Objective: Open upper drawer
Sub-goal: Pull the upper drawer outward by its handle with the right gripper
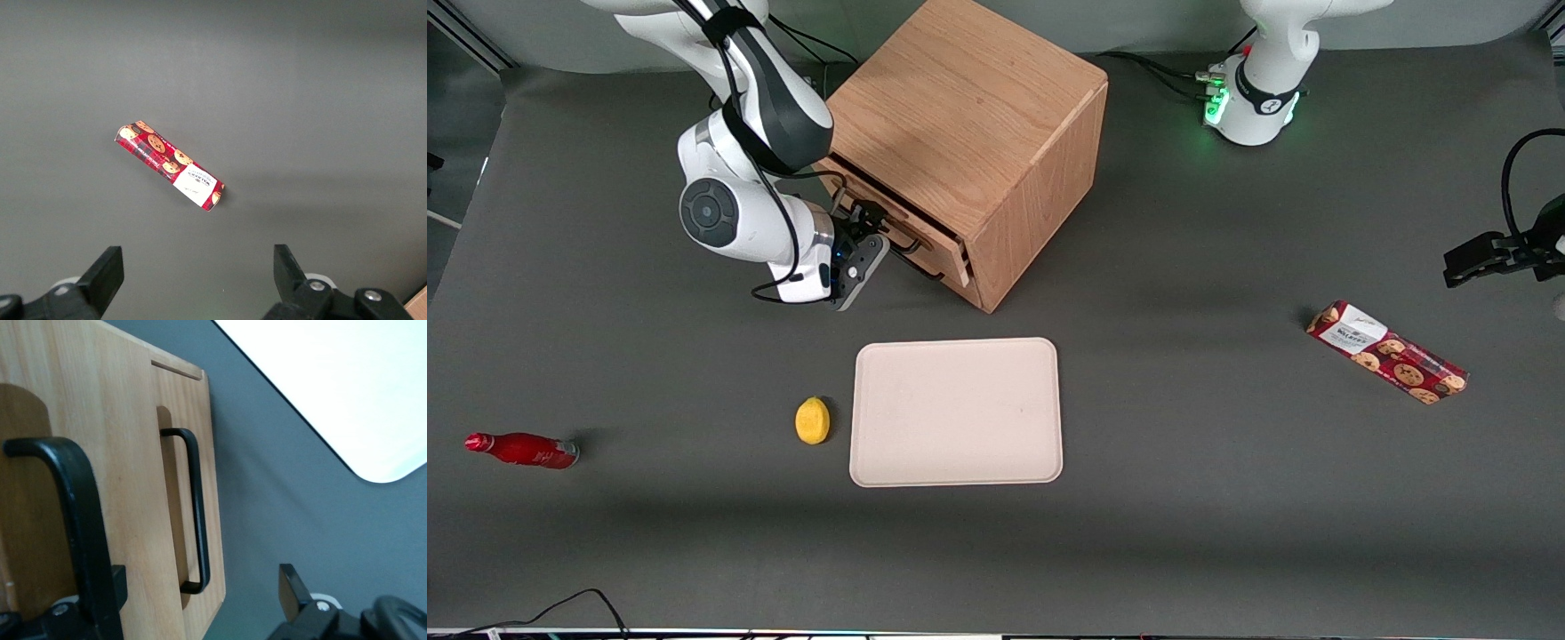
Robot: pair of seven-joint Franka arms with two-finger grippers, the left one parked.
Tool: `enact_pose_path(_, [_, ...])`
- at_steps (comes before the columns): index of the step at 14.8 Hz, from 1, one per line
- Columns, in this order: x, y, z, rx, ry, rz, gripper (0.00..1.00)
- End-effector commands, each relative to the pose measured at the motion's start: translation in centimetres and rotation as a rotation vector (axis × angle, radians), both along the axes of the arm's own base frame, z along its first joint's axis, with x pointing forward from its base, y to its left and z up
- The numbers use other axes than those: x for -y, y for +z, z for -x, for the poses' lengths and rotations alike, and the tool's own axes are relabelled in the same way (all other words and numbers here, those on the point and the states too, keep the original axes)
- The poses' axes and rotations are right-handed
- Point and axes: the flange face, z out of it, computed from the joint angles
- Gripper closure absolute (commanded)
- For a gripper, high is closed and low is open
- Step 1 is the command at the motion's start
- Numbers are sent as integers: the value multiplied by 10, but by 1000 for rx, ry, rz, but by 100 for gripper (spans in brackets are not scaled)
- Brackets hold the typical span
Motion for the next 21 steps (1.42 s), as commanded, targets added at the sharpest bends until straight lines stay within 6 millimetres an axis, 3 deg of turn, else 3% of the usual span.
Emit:
enact_pose_path(1, [11,2,-6,31,14,14,0])
enact_pose_path(8, [42,1,-29,97,-30,44,0])
enact_pose_path(16, [78,15,-58,168,-84,69,0])
enact_pose_path(21, [92,16,-78,225,-128,54,0])
